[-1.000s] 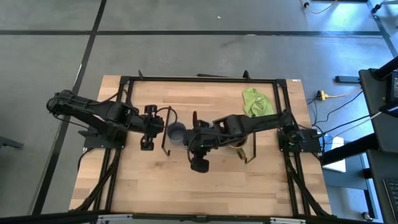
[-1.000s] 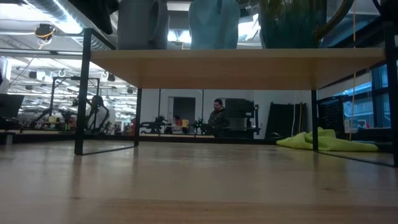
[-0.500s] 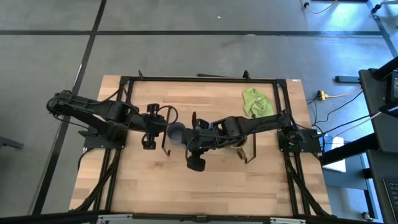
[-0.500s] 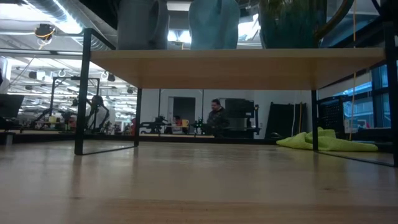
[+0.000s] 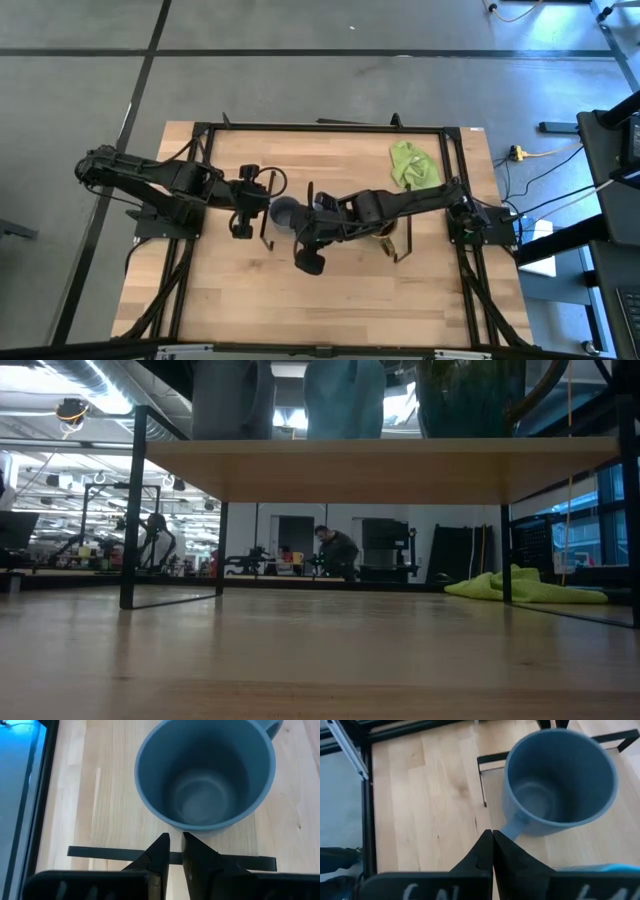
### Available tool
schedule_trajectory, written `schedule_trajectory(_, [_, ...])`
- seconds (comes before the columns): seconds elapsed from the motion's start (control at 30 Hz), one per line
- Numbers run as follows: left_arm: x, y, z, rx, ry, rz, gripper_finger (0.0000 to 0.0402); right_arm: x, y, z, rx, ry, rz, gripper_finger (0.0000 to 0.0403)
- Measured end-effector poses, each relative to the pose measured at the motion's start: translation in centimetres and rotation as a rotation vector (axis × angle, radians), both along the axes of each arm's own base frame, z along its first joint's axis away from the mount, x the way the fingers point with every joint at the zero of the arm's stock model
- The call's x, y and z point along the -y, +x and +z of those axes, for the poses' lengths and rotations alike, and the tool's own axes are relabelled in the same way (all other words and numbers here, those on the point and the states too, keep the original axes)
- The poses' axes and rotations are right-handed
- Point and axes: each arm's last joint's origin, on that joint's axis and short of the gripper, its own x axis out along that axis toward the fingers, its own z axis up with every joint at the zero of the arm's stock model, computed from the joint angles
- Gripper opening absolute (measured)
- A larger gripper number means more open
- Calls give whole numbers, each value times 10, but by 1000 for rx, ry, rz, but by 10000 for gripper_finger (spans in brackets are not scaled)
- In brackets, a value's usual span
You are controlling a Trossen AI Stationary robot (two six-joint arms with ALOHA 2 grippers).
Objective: Stack small to large cups/mugs on shelf
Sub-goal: Put the gray mug on the shelf
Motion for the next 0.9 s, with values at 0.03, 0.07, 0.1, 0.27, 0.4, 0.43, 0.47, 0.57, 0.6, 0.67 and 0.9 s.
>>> schedule_trajectory(0.03, [0,0,0,-1,0,0,45,0,0,-1,-5,3,-5,2])
schedule_trajectory(0.07, [0,0,0,-3,1,0,45,0,2,-3,-6,8,-12,2])
schedule_trajectory(0.1, [0,0,0,-4,1,0,45,-1,2,-4,-8,11,-16,2])
schedule_trajectory(0.27, [0,0,0,-6,6,-6,45,-1,4,-7,-12,14,-22,2])
schedule_trajectory(0.4, [0,0,0,-8,11,-12,45,-1,5,-8,-14,25,-37,1])
schedule_trajectory(0.43, [0,0,0,-8,11,-12,45,-1,5,-8,-12,26,-38,1])
schedule_trajectory(0.47, [0,0,0,-8,11,-13,45,-1,5,-7,-8,28,-39,1])
schedule_trajectory(0.57, [0,0,0,-9,15,-19,45,-2,6,-7,5,33,-39,1])
schedule_trajectory(0.6, [0,0,0,-10,18,-22,45,-2,6,-6,10,34,-39,1])
schedule_trajectory(0.67, [0,0,0,-11,22,-27,45,-2,7,-6,19,37,-39,1])
schedule_trajectory(0.9, [0,0,0,-13,26,-33,45,-6,9,-4,56,47,-33,2])
